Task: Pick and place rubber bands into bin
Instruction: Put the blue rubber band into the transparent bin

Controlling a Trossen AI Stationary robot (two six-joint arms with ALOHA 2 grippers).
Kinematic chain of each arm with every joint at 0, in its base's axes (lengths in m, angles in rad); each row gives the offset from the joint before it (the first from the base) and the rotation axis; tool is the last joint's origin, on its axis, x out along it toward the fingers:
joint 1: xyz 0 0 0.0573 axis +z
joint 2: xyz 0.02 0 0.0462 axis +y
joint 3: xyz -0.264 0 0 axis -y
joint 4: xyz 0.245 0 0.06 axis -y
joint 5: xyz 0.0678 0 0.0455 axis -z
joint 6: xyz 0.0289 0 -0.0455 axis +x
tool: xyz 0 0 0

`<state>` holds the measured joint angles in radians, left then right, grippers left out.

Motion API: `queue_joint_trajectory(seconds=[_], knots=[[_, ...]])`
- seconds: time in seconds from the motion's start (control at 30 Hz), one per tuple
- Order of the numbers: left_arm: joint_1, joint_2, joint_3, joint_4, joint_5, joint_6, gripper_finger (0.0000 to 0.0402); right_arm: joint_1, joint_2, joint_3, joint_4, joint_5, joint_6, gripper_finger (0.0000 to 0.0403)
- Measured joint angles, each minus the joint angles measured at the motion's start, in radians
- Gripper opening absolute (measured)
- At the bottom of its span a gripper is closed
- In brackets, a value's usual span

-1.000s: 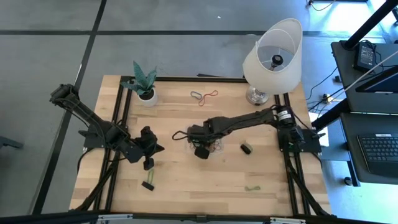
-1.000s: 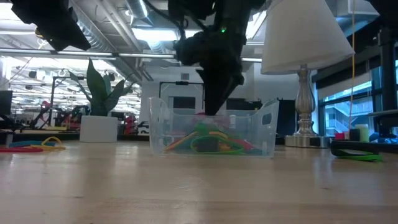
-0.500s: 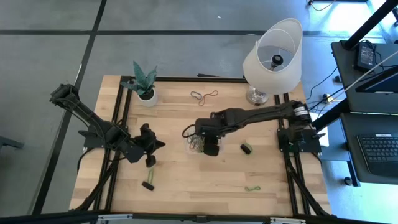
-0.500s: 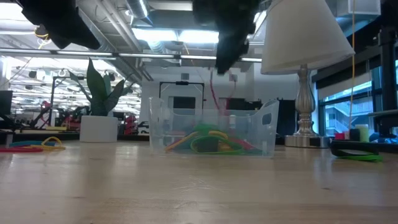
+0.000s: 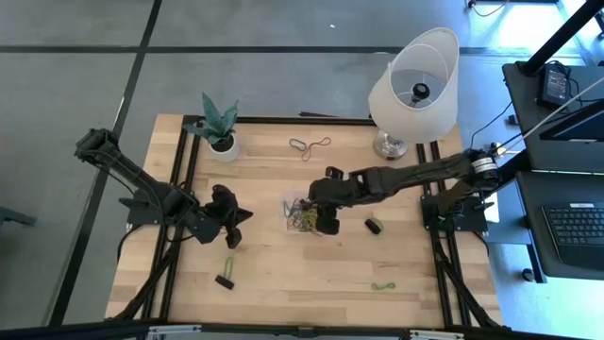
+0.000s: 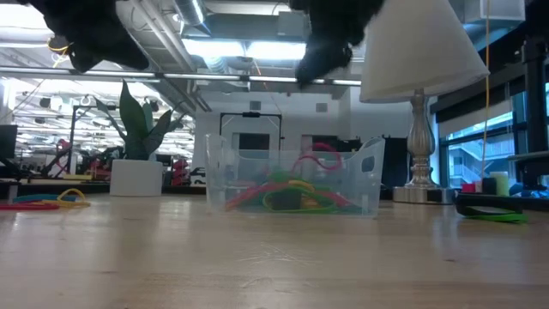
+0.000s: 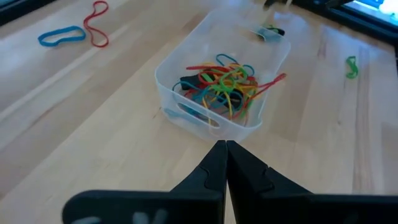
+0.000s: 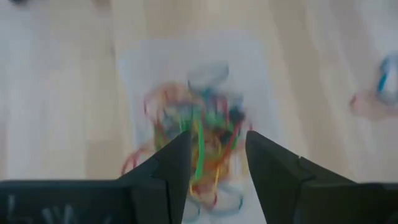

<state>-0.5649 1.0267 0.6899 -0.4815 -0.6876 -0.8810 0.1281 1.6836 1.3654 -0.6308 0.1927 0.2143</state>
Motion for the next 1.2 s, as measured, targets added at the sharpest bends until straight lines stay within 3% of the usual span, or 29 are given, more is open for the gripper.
queue_joint_trajectory(seconds=[0.17,0.27,0.6,0.73,0.87,1.2], knots=[[0.0,0.0,0.0,0.009,0.0,0.0,0.0006,0.005,-0.022,-0.147,-0.014,-0.01,0.088,0.0154],[0.003,0.0,0.0,0.008,0.0,-0.021,0.0006,0.032,-0.117,-0.227,-0.001,-0.007,0.124,0.0139],[0.101,0.001,0.0,0.008,0.07,0.008,0.0006,0.122,-0.717,-0.646,0.239,-0.003,0.217,0.0061],[0.204,0.013,0.001,0.008,0.171,0.06,0.0006,0.138,-0.916,-0.783,0.236,0.002,0.225,0.0035],[0.349,0.059,0.045,0.007,0.284,0.196,0.0006,0.139,-1.034,-0.881,0.233,-0.001,0.257,0.0015],[0.742,0.334,0.356,-0.08,0.413,0.7,0.0006,0.139,-1.078,-0.977,0.303,0.0,0.361,0.0013]])
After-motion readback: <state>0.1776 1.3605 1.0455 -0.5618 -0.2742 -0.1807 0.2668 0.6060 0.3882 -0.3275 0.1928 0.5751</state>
